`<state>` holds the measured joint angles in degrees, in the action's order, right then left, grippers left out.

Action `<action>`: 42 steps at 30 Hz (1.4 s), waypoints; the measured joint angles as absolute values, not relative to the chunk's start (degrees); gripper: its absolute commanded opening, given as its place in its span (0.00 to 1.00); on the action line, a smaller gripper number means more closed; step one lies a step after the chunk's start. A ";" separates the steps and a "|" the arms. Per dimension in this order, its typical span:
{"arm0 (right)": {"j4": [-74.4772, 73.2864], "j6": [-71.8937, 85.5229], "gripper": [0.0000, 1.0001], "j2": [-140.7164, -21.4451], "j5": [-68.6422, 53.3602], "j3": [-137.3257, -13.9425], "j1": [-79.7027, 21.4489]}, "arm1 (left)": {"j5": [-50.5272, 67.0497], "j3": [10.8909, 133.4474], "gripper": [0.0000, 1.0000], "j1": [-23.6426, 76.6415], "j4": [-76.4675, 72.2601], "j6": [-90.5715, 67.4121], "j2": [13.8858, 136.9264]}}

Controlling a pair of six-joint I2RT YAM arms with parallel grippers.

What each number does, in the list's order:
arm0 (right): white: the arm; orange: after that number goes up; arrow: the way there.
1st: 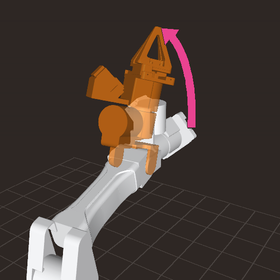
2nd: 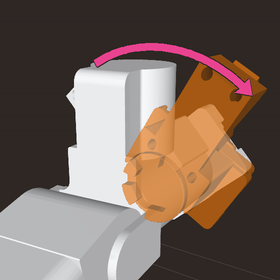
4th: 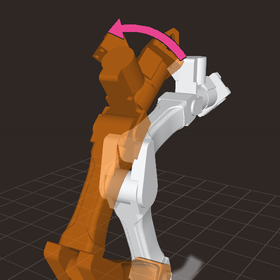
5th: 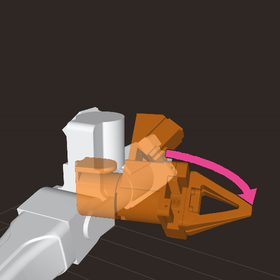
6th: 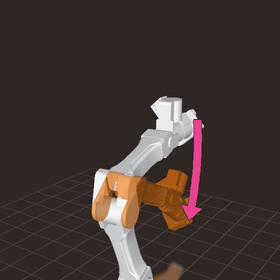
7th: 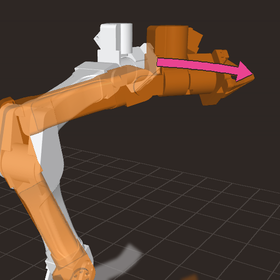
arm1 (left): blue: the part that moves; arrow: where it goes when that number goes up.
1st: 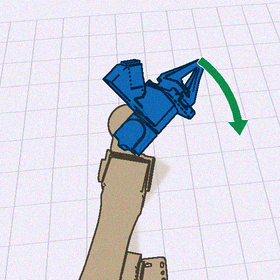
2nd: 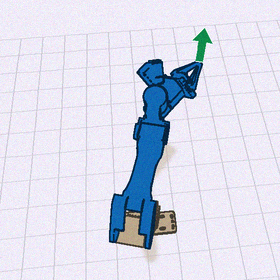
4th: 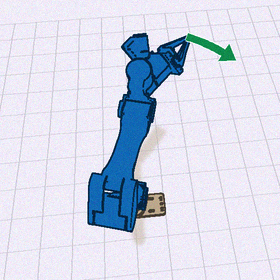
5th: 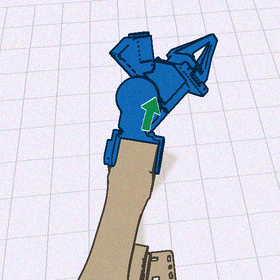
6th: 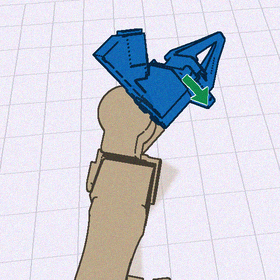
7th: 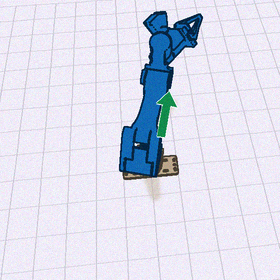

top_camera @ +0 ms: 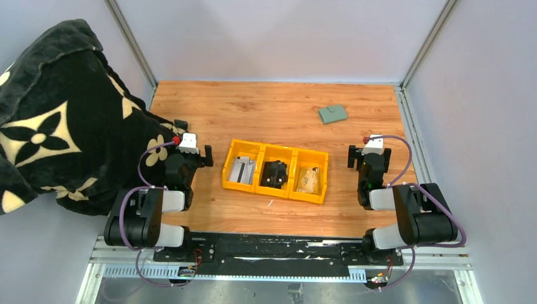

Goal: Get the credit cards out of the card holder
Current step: Move the storage box to the center of the board.

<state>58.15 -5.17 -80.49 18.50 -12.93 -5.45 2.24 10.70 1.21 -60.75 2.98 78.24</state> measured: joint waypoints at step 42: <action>9.10 28.21 0.98 -62.67 12.91 -37.10 3.05 | 9.76 42.76 1.00 -7.86 -0.03 2.33 56.82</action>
